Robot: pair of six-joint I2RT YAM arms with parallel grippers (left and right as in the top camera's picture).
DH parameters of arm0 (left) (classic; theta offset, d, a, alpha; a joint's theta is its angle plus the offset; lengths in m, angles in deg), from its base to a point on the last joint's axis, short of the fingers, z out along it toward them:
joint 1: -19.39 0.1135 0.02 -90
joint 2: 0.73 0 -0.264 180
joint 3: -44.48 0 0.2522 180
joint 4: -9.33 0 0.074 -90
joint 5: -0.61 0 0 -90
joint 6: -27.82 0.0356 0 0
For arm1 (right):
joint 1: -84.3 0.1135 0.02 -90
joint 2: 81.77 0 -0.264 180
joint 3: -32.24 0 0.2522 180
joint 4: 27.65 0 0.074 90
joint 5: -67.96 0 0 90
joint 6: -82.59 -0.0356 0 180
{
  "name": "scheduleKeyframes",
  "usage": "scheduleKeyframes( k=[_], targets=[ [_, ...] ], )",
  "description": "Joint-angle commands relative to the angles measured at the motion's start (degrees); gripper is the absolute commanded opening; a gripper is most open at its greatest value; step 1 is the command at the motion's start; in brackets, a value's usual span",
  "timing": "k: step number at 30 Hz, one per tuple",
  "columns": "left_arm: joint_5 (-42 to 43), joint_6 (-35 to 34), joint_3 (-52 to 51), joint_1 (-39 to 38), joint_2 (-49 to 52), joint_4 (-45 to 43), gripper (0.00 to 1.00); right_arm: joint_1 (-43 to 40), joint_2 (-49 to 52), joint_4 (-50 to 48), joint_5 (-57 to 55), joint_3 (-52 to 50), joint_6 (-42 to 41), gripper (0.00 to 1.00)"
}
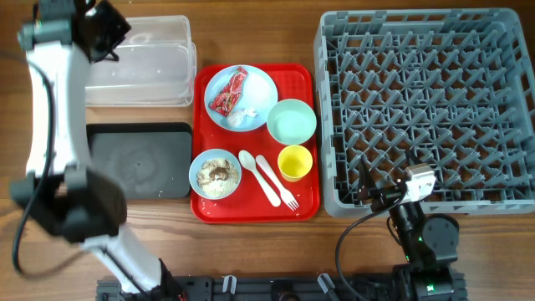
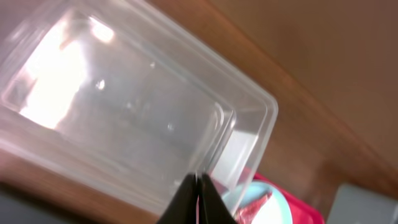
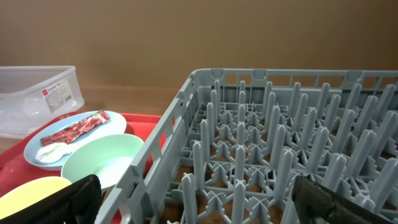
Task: Sort waste into correct bins and load items into the dishwasher rack
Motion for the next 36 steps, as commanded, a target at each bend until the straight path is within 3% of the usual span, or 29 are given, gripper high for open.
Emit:
scheduleKeyframes(
  k=[1, 9, 16, 21, 25, 36],
  targets=[
    [2.2, 5.7, 20.3, 0.1, 17.0, 11.6, 0.04, -0.1, -0.2, -0.2, 0.5, -0.1, 0.4, 1.00],
    [3.0, 8.3, 18.1, -0.8, 26.1, 14.0, 0.04, -0.1, -0.2, -0.2, 0.5, -0.1, 0.4, 1.00],
    [1.9, 8.8, 9.9, -1.9, 26.7, 5.4, 0.04, -0.1, -0.2, -0.2, 0.5, -0.1, 0.4, 1.00],
    [1.3, 23.4, 7.8, -2.0, 26.8, 1.6, 0.04, -0.1, -0.2, -0.2, 0.5, -0.1, 0.3, 1.00],
    [1.1, 26.7, 5.6, -2.0, 26.8, 1.0, 0.04, -0.1, -0.2, -0.2, 0.5, -0.1, 0.4, 1.00],
    [-3.8, 28.1, 4.2, -1.9, 26.7, 8.5, 0.04, -0.1, -0.2, -0.2, 0.5, -0.1, 0.4, 1.00]
  ],
)
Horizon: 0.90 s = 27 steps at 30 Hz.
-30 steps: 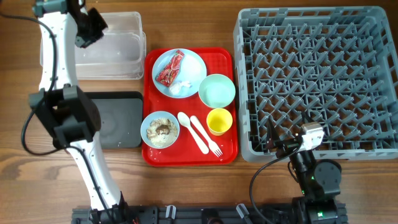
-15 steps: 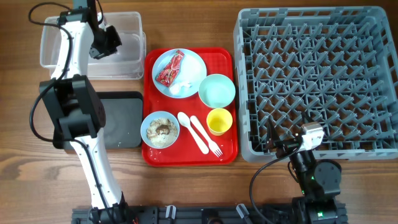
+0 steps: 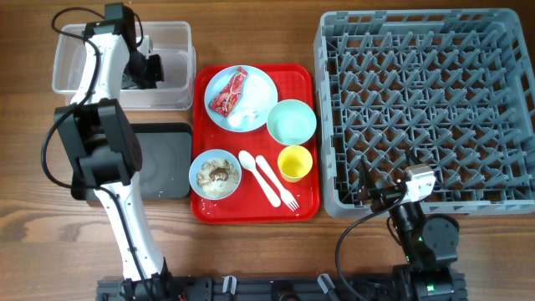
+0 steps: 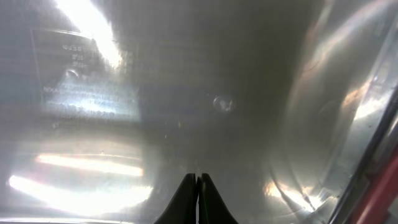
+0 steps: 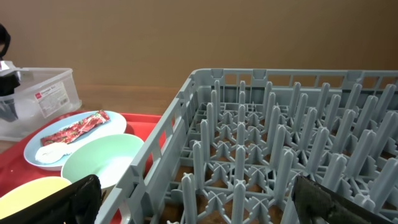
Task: Sort waste into correct bins and load items into the dishwasher rack
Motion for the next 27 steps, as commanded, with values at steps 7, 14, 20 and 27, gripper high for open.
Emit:
scheduleKeyframes(
  k=[7, 14, 20, 27],
  targets=[
    [-1.9, 1.3, -0.3, 0.1, 0.9, 6.5, 0.04, -0.1, -0.2, -0.2, 0.5, -0.1, 0.4, 0.99],
    [-2.0, 1.1, -0.2, 0.1, 0.8, 10.5, 0.04, -0.1, -0.2, -0.2, 0.5, -0.1, 0.4, 1.00],
    [-2.1, 1.1, -0.2, 0.1, 0.8, 12.5, 0.04, -0.1, -0.2, -0.2, 0.5, -0.1, 0.4, 1.00],
    [-2.2, 4.3, -0.2, 0.1, -0.8, 13.4, 0.04, -0.1, -0.2, -0.2, 0.5, -0.1, 0.4, 1.00]
  ],
)
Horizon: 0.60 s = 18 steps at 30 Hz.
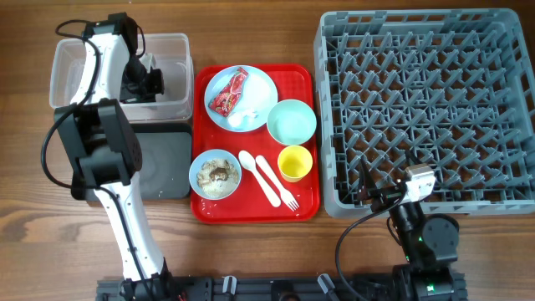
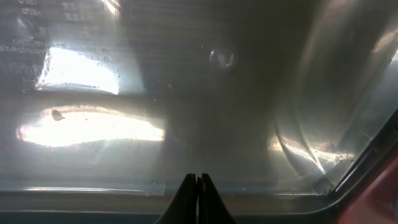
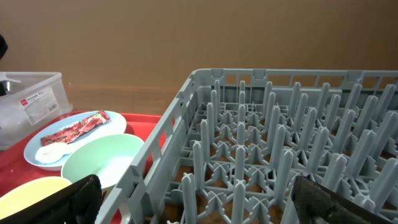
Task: Sort waste into correct bins and load items into the dishwasher rack
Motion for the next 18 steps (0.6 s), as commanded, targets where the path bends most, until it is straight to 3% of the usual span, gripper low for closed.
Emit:
scheduleKeyframes(
  k=[1, 8, 12, 14, 16, 18],
  targets=[
    [-1.0, 2.3, -0.2, 0.1, -0.9, 1.4, 0.04, -0.1, -0.2, -0.2, 0.5, -0.1, 0.4, 1.00],
    [-1.0, 0.9, -0.2, 0.1, -4.2, -3.5, 0.04, -0.1, -0.2, -0.2, 0.5, -0.1, 0.4, 1.00],
    [-1.1, -5.6, -0.2, 0.1, -19.6, -12.7, 0.16, -0.1, -0.2, -0.2, 0.5, -0.1, 0.4, 1.00],
    [3.3, -11.3, -0.2, 0.0, -27.9, -9.1, 0.29, -0.1, -0.2, -0.2, 0.5, -0.1, 0.4, 1.00],
    [11.1, -14.0, -0.2, -0.3, -32.8, -2.1, 0.30, -0.1, -0.2, -0.2, 0.5, -0.1, 0.4, 1.00],
    [14.3, -14.5, -0.3, -2.3, -35.3, 9.3, 0.23, -0.1, -0.2, -0.2, 0.5, -0.1, 0.4, 1.00]
  ],
)
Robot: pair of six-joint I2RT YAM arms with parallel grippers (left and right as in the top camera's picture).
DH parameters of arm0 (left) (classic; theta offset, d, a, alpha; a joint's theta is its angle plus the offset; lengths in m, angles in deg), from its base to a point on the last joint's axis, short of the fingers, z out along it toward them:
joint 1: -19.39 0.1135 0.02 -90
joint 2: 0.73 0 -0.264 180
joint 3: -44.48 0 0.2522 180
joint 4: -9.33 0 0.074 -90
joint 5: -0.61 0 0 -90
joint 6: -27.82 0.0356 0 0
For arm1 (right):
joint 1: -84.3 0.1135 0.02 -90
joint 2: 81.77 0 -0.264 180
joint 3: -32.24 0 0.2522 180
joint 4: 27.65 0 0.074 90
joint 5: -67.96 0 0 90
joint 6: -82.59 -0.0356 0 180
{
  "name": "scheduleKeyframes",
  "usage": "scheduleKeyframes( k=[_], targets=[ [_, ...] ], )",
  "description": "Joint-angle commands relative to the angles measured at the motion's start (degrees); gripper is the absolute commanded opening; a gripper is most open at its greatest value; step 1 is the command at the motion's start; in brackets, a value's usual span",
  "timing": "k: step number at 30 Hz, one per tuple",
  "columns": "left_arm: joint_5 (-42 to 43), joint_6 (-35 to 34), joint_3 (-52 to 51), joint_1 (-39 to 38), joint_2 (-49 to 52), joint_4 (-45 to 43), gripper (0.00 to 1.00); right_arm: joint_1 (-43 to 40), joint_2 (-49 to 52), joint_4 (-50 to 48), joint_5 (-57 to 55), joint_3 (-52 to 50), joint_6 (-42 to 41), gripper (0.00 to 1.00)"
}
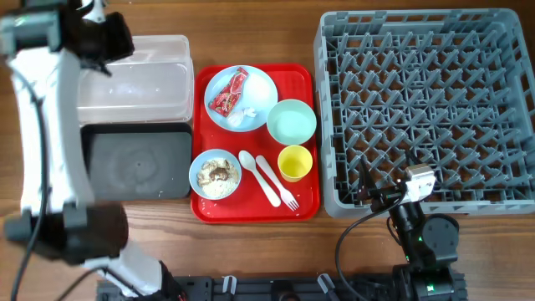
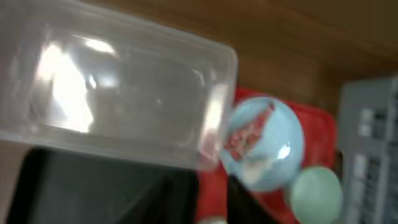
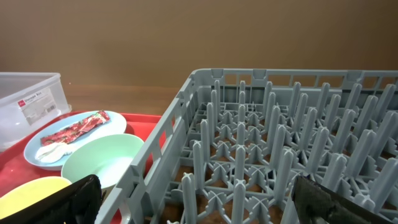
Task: Sort waste into correct bins and load items into the dishwasher rack
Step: 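Grasp the rim of the blue rice bowl with the left gripper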
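Note:
A red tray [image 1: 305, 79] holds a blue plate [image 1: 259, 88] with a red wrapper [image 1: 228, 92] and a white tissue [image 1: 242, 117]. Also on it are a green bowl [image 1: 292, 121], a yellow cup [image 1: 294, 161], a bowl of leftover food [image 1: 216, 174], and a white spoon [image 1: 250, 162] and fork [image 1: 278, 186]. My left gripper [image 1: 109, 40] hangs high over the clear bin [image 1: 138, 79]. In the blurred left wrist view my left gripper [image 2: 211, 202] is open and empty. My right gripper [image 3: 205, 211] rests open at the near edge of the grey dishwasher rack [image 1: 426, 109].
A black bin [image 1: 138, 163] lies directly in front of the clear bin, left of the tray. The rack's upright pegs [image 3: 273, 143] fill the right side. Bare wood runs along the front edge.
My left gripper was shut, low inside the clear bin. Now it is raised above the bin and open, with the bin, black bin and plate in its view. The right arm is unchanged.
My left gripper hovered shut above the clear bin. Then it was down inside the bin, still shut, and the bin ended a little nearer the black bin. Now it is up again and open. Everything on the tray has stayed in place.

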Motion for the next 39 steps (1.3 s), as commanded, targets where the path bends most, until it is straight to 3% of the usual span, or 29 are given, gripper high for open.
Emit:
scheduleKeyframes(
  k=[1, 4, 8, 11, 15, 18, 22, 26, 29, 32, 35, 39],
  targets=[
    [7.9, -3.7, -1.3, -4.0, -0.9, 13.2, 0.23, -0.1, -0.2, -0.2, 0.5, -0.1, 0.4, 1.00],
    [7.8, -3.7, -9.6, -12.2, -0.8, 14.8, 0.20, -0.1, -0.2, -0.2, 0.5, -0.1, 0.4, 1.00],
    [7.7, -5.0, -25.0, -23.2, -0.8, 5.9, 0.19, -0.1, -0.1, -0.2, 0.5, -0.1, 0.3, 1.00],
    [6.6, -9.7, -33.2, -29.3, -0.8, -2.1, 0.12, -0.1, 0.0, -0.2, 0.5, -0.1, 0.4, 1.00],
    [-11.0, -23.7, -37.5, -38.1, -0.8, -4.7, 0.04, -0.1, 0.0, -0.2, 0.5, -0.1, 0.4, 1.00],
    [-14.4, -26.7, -37.8, -42.9, -0.8, -4.7, 0.04, -0.1, 0.0, -0.2, 0.5, -0.1, 0.4, 1.00],
    [-18.3, -30.8, -38.6, -45.2, -2.3, 1.4, 0.04, -0.1, 0.0, -0.2, 0.5, -0.1, 0.4, 1.00],
    [-18.3, -31.9, -43.5, -44.5, -12.3, 1.2, 0.04, -0.1, 0.0, -0.2, 0.5, -0.1, 0.4, 0.99],
    [-15.7, -31.8, -44.6, -43.8, -17.7, -3.5, 0.18, -0.1, 0.0, -0.2, 0.5, -0.1, 0.4, 1.00],
    [-14.8, -31.8, -47.1, -44.0, -17.4, -8.3, 0.21, -0.1, 0.0, -0.2, 0.5, -0.1, 0.4, 1.00],
    [-15.0, -31.8, -50.6, -44.0, -17.4, -13.3, 0.33, -0.1, 0.0, -0.2, 0.5, -0.1, 0.4, 1.00],
    [-15.0, -31.8, -53.2, -44.0, -17.4, -16.5, 0.32, -0.1, 0.0, -0.2, 0.5, -0.1, 0.4, 1.00]
  ],
)
